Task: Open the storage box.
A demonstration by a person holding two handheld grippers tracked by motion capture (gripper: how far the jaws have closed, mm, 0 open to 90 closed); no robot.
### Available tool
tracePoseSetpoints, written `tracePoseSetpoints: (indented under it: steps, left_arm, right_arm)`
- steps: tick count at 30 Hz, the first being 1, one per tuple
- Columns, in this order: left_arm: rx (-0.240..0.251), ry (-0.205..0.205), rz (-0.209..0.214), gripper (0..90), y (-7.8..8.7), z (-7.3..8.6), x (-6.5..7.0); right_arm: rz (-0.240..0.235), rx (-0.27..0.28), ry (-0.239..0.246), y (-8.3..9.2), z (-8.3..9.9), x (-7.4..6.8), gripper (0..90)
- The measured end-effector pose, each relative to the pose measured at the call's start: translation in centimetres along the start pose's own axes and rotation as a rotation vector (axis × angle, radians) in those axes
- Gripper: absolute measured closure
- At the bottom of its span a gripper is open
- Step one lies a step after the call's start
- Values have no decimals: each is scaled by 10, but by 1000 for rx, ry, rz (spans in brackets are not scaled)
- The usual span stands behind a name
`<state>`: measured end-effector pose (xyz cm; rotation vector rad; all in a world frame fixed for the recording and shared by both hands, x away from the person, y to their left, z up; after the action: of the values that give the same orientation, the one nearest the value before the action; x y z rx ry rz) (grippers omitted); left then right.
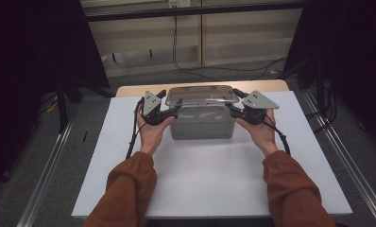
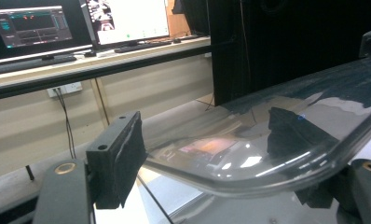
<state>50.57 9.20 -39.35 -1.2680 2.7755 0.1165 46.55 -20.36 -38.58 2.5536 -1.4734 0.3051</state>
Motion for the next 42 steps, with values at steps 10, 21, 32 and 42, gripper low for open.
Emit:
tracePoseSetpoints:
  steps: [10,21,32,42]
  left_arm:
    - [8,-22,3,359,-6,-5,-3]
    - [6,-31,-2,403,-15,-4,-10]
    - [8,-38,-5,499,-18,-4,-15]
    - [18,-22,-12,512,-24,-7,-19]
  right_arm:
    - [-2,24,-24,-6,-5,3,507]
    - [3,42,-50,-11,-9,9,511]
    - [23,39,-79,-17,-2,18,494]
    - [30,39,-107,-23,1,28,539]
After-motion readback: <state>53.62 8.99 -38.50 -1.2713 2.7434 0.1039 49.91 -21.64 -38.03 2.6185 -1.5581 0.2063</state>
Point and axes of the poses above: each handheld gripper's, and its own axes: y roughly backward along the jaws, z roughly out of its underside, x roughly to its right, the point moved 3 cm from there along -y, roughly forward along the jaws, and after that the axes turned 5 degrees about x, right-handed, at the moved point
